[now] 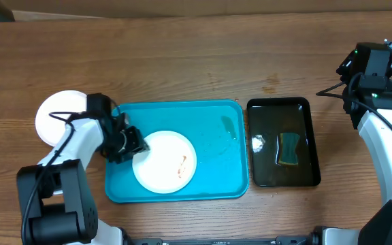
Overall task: Clean dirty plates on tray and stack at the side
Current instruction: 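Move the left gripper to the lower white plate and grasp its rim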
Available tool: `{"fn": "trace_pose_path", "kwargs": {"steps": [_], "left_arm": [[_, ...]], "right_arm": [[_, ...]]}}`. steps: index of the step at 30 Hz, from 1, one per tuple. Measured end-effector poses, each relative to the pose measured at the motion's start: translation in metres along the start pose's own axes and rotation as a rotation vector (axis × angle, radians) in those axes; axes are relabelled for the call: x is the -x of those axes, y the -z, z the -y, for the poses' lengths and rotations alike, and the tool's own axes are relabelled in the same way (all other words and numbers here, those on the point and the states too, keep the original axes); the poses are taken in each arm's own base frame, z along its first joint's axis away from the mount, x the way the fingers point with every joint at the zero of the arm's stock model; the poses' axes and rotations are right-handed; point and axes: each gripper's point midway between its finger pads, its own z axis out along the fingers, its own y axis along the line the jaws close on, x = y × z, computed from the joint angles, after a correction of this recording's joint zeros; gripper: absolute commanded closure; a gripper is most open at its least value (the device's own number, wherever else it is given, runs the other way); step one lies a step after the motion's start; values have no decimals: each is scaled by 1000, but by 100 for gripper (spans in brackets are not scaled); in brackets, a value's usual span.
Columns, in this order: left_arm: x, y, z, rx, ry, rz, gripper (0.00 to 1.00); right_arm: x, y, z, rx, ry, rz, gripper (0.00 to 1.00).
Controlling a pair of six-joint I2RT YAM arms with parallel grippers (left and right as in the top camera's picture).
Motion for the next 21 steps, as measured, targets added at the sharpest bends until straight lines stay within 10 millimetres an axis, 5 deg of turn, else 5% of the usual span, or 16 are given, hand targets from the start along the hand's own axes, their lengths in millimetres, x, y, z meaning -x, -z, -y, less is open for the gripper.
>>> {"fn": "trace_pose_path", "kwargs": {"steps": [9, 21], "left_arm": [[-11, -21, 62, -118, -200, 33, 43], [-24, -33, 69, 61, -360, 42, 59]], "right_arm": [[0, 0, 0, -1, 0, 0, 0], [0, 0, 0, 0, 1, 0, 0]]}}
